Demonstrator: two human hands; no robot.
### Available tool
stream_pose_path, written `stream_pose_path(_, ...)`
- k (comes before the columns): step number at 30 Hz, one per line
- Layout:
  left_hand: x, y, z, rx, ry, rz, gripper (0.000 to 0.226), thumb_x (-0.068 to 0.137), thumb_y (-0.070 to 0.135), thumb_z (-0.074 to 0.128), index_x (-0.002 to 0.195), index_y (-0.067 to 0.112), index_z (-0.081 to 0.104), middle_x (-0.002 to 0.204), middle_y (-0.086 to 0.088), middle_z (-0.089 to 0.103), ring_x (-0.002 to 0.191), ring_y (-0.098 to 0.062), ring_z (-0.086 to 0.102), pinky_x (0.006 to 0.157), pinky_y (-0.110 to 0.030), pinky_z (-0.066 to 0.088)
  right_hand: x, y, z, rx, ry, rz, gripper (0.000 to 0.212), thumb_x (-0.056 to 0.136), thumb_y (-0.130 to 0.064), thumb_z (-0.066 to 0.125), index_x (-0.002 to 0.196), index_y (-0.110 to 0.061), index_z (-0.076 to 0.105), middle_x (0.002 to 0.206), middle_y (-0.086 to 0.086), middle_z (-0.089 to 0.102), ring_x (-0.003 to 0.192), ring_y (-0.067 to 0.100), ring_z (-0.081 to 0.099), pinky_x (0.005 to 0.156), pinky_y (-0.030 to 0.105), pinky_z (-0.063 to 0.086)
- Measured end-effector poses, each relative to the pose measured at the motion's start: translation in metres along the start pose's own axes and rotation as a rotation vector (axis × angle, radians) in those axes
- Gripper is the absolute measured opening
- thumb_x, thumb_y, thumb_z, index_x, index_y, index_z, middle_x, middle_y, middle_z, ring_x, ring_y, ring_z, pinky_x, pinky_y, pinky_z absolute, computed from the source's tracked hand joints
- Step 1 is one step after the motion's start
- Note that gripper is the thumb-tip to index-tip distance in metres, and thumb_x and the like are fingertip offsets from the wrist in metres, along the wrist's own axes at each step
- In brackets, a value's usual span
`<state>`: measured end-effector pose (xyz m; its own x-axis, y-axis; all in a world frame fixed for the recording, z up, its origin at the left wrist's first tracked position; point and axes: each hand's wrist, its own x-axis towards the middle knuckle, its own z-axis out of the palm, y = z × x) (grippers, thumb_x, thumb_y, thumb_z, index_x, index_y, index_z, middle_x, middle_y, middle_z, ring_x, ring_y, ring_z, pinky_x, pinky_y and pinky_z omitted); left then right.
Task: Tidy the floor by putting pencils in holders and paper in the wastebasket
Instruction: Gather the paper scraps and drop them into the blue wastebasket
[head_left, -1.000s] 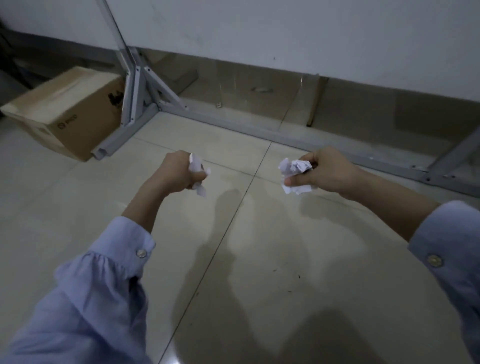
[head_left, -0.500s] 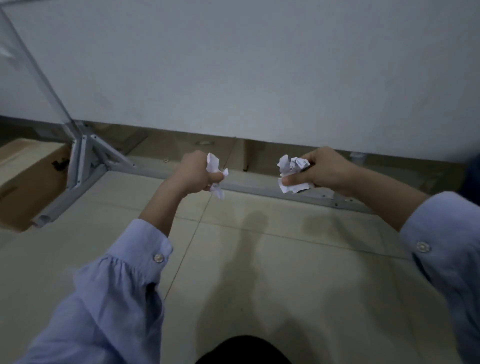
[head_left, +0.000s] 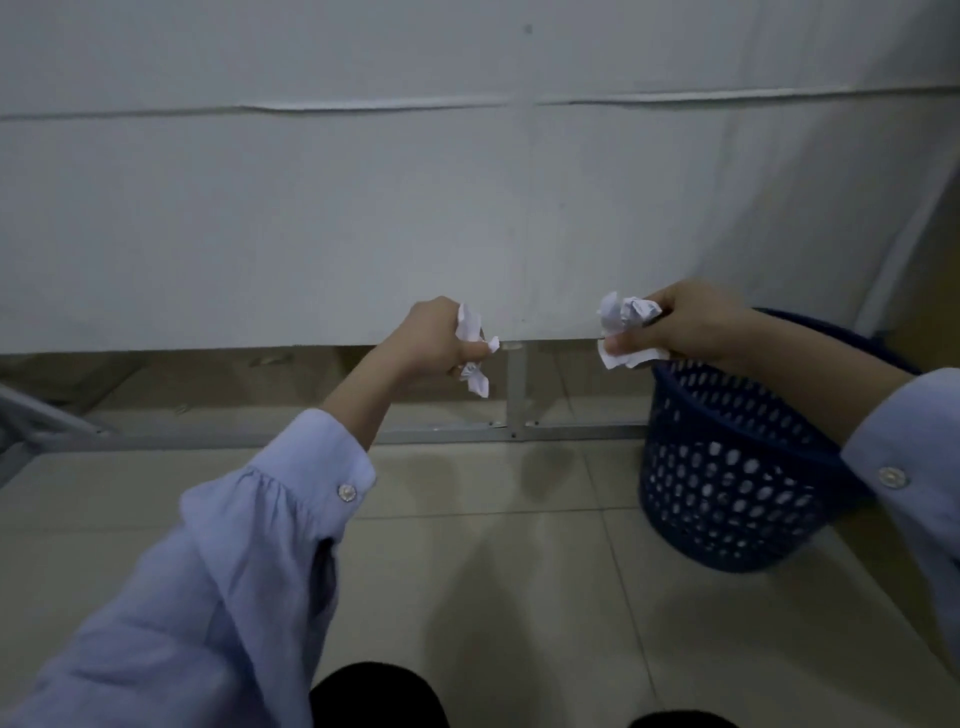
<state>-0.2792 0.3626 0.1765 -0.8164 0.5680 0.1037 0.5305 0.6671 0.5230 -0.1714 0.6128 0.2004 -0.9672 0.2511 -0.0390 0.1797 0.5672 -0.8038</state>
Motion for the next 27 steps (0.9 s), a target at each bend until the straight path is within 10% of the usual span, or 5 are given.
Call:
stream_pose_path(9,0.060,0.130,0.073,-0.127,-0.045,0.162,0.031,0.087,0.030,0.063,0.069,0.005,0.059,0.068,-0.010,0.060,0.069,-0.016,0.054,0.066,-0.026,0.039,-0.034,0.079,-0.103,0.021,0.206,0.211,0.030,0.071,-0.022,0.084,0.092,-0.009,0.067,0.084,0.006,0.067,0.072,0.018,0.060,0.058,0.024,0.044)
stream_pose_path(19,0.087,0.205,0.171,-0.044,-0.061,0.257,0.048,0.093,0.031,0.054,0.052,0.017,0.035,0.055,0.000,0.045,0.058,-0.015,0.045,0.060,-0.026,0.032,-0.045,0.157,-0.121,-0.028,0.303,0.277,0.016,0.072,-0.016,0.083,0.070,-0.010,0.068,0.068,0.006,0.064,0.065,0.016,0.059,0.053,0.023,0.043)
stream_pose_path(23,0.090,0.212,0.205,-0.090,-0.105,0.269,0.033,0.090,0.017,0.057,0.062,0.010,0.041,0.061,-0.003,0.046,0.063,-0.017,0.044,0.061,-0.027,0.033,-0.042,0.175,-0.111,-0.204,0.308,0.271,0.041,0.079,-0.019,0.076,0.048,-0.011,0.050,0.049,0.005,0.045,0.051,0.016,0.043,0.048,0.025,0.034)
stream_pose_path(27,0.095,0.217,0.222,0.028,-0.150,0.293,0.019,0.089,0.012,0.057,0.072,0.006,0.052,0.077,-0.016,0.056,0.073,-0.024,0.051,0.063,-0.029,0.037,-0.038,0.190,-0.098,-0.364,0.252,0.277,0.027,0.090,-0.011,0.060,0.069,0.005,0.064,0.068,0.022,0.057,0.066,0.025,0.051,0.062,0.033,0.042)
